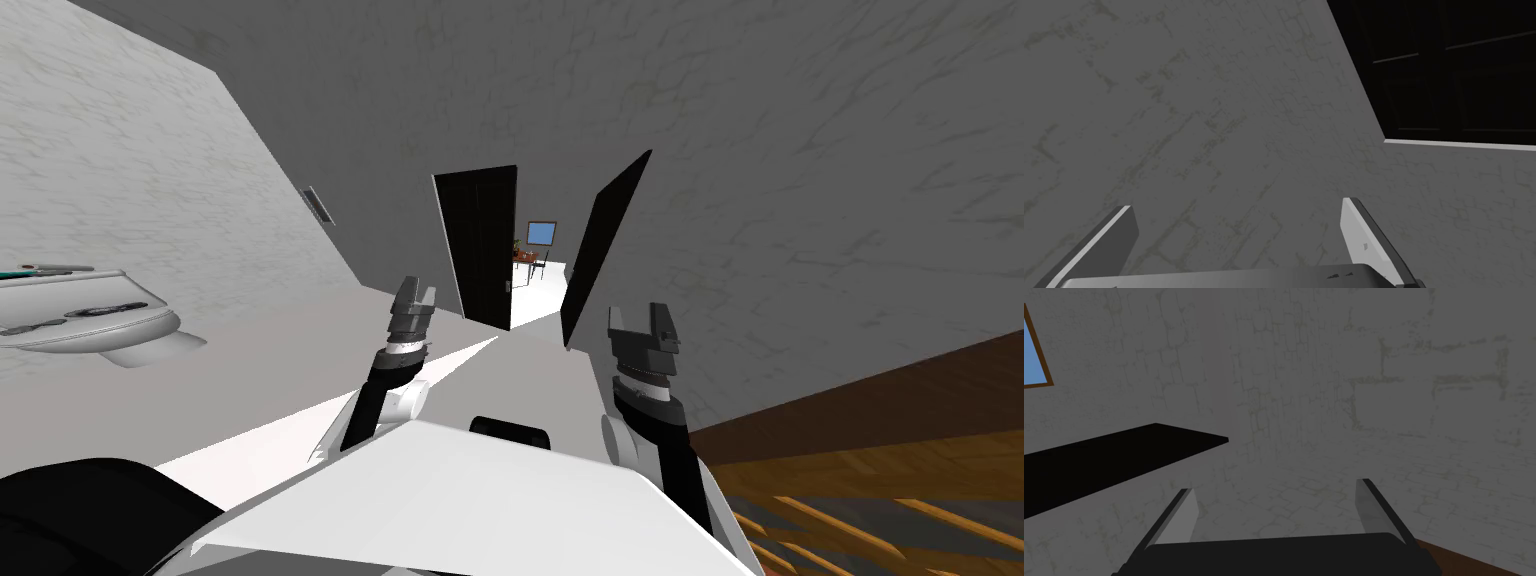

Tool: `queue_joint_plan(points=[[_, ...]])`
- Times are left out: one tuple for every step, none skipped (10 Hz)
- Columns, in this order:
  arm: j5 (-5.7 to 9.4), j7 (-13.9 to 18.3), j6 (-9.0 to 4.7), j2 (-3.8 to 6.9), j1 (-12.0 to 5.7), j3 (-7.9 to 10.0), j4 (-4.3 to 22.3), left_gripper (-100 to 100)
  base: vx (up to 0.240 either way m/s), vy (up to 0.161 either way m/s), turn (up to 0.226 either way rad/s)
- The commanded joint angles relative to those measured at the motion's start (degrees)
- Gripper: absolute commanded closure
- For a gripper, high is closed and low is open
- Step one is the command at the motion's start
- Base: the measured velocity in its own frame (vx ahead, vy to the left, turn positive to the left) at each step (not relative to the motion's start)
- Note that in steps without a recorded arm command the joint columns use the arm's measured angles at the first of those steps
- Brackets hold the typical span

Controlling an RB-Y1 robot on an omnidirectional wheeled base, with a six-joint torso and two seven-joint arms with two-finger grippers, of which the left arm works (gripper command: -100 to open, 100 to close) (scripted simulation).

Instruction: Push the door open

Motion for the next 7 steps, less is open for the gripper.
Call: queue_joint_plan(points=[[-0.10,0.2,-0.26,0.33,-0.62,-0.07,1.7,-100,0.114,-0.051,0.015],[-0.19,0.4,-0.46,0.56,-1.11,-0.12,3.0,-100,0.168,0.015,-0.005],[-0.23,0.5,-0.57,0.67,-1.36,-0.15,3.7,-100,0.143,0.039,-0.005],[-0.31,0.7,-0.78,0.90,-1.86,-0.20,5.0,-100,0.109,0.020,-0.003],[-0.43,1.0,-1.07,1.16,-2.57,-0.28,7.0,-100,0.118,0.017,0.004],[-0.49,1.1,-1.22,1.29,-2.93,-0.32,7.9,-100,0.137,0.014,0.001],[-0.55,1.2,-1.37,1.43,-3.29,-0.36,8.9,-100,0.125,0.022,0.002]])
